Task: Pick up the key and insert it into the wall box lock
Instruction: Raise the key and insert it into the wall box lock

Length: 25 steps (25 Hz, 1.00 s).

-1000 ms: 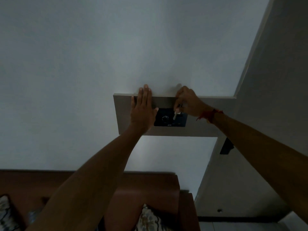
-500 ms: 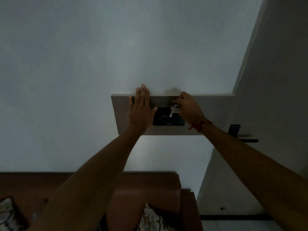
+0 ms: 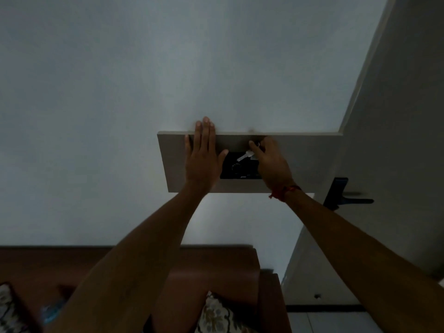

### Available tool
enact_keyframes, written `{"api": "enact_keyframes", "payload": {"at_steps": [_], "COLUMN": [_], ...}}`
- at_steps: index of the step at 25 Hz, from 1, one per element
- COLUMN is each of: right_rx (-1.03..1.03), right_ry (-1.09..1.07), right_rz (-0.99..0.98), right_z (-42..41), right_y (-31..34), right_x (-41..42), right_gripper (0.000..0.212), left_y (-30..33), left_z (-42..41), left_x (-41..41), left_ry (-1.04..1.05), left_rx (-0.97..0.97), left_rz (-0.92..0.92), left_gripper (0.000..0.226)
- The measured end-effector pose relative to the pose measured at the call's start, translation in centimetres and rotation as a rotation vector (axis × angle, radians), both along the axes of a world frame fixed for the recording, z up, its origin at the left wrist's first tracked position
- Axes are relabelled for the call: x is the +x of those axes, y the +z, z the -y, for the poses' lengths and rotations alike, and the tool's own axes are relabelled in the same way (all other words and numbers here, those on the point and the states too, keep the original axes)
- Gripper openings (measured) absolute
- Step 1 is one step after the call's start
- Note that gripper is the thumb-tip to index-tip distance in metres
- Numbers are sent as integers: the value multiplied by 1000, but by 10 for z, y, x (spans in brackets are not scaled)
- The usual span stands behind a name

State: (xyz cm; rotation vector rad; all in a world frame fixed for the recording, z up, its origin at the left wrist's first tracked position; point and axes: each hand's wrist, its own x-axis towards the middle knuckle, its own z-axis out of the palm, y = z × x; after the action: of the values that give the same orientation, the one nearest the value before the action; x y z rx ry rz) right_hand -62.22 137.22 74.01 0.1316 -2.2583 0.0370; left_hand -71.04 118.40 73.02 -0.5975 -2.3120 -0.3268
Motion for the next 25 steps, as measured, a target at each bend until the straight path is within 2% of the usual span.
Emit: {"api": "enact_keyframes", "payload": {"at_steps": [9,11,14,16,18,21,25], "right_rx": [52,-18,-259,-419,-488,-473,-425], "right_ry": [-19,11,1,-25,-19,27,33], "right_rz": [11,19,9,-50,-103,-88,64], "right_z": [3,4,3,7,11,12,-4], "right_y": [-5,-2,-3,-3,5,22,36], "right_x": [0,0,7,6,1,-4,-1], "right_gripper": [43,44,50,43,31,18,11], "left_y": [-9,-8,-9,-9,-8,-9,-15], "left_z": [-6,-6,-8,-7,-5,-4,-12], "left_x": [-6,-7,-7,-7,-8,-5,3], "left_ry": [38,36,40,41,43,55,41], "left_rx": [30,27,34,35,41,35,32], "left_rz": [-28,-30,-38,-41,-43,-45,-38], "left_gripper": [81,81,81,80,80,79,78]}}
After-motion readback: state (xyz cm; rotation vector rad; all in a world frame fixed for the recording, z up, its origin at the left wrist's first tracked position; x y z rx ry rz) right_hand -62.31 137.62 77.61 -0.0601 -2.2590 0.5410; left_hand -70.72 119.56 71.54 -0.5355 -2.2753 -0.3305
